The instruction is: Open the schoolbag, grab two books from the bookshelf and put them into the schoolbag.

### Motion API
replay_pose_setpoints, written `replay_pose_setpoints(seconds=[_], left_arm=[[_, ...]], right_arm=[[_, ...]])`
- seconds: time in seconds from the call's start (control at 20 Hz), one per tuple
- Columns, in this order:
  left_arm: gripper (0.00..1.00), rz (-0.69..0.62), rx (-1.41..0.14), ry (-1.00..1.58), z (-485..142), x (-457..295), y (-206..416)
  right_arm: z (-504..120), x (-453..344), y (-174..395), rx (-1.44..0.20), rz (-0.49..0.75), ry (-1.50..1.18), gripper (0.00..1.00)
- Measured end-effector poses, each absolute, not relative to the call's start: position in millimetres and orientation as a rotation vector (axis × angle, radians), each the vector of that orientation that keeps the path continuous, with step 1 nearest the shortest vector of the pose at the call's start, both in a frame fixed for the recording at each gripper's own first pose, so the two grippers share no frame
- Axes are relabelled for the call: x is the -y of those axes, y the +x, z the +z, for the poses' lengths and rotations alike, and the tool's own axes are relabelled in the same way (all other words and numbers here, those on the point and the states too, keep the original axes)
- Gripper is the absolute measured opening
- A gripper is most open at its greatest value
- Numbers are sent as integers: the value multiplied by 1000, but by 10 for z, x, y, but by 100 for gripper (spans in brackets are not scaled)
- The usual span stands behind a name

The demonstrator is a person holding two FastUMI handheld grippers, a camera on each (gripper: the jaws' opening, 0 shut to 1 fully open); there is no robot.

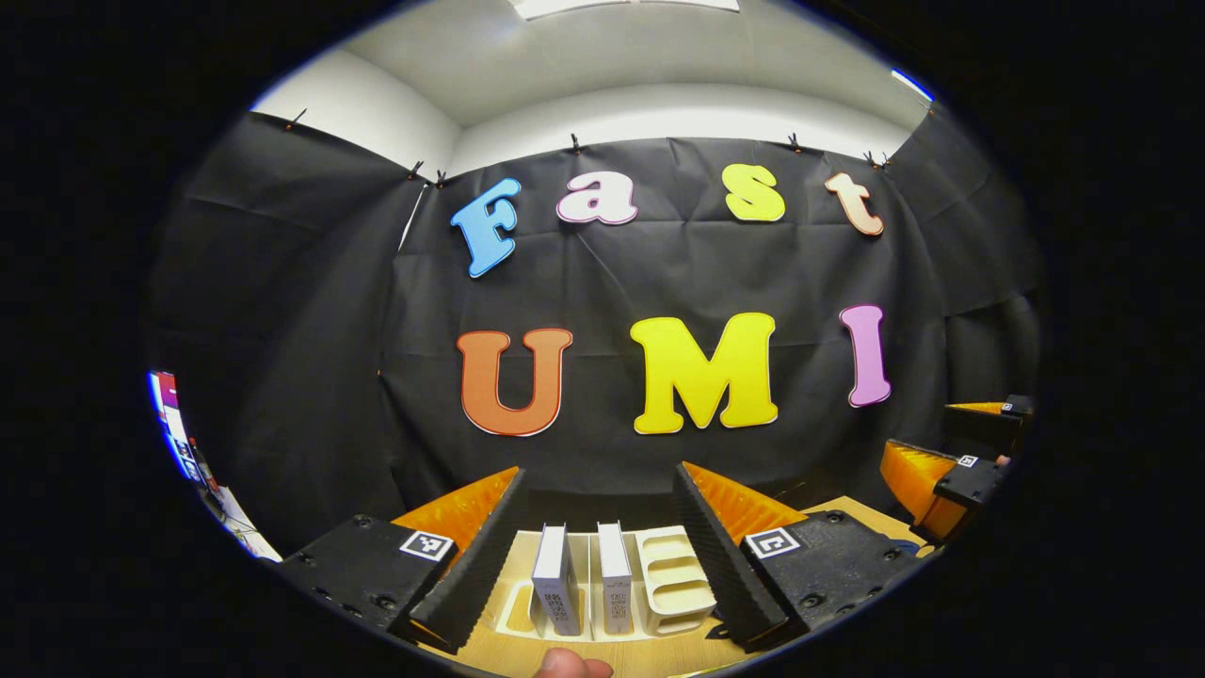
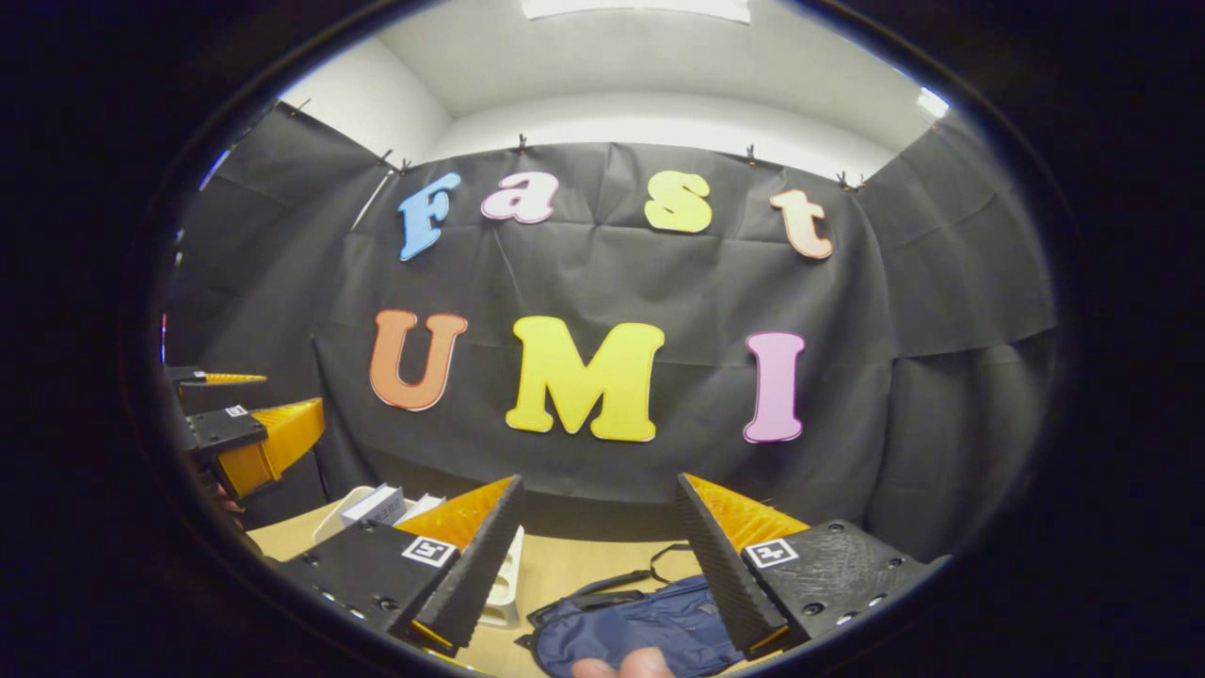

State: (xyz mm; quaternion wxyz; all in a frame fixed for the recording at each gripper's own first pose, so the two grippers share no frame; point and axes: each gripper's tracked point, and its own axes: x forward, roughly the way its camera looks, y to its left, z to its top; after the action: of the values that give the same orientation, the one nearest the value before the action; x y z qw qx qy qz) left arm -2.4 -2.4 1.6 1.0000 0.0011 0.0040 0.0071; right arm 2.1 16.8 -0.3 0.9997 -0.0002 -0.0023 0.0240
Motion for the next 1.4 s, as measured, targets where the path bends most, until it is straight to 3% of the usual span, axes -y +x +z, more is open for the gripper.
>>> replay_pose_setpoints(seconds=[0.8,1.05,1.4], left_arm=[[96,19,-44,-24,-103,51,-71],[96,27,-64,-33,-207,-3,-148],[96,35,-82,-23,-279,-69,-174]], right_arm=[[-405,-84,20,-70,41,8,97],[-1022,-203,-1,-173,76,-36,96],[-2406,-423,-84,-417,148,-99,96]])
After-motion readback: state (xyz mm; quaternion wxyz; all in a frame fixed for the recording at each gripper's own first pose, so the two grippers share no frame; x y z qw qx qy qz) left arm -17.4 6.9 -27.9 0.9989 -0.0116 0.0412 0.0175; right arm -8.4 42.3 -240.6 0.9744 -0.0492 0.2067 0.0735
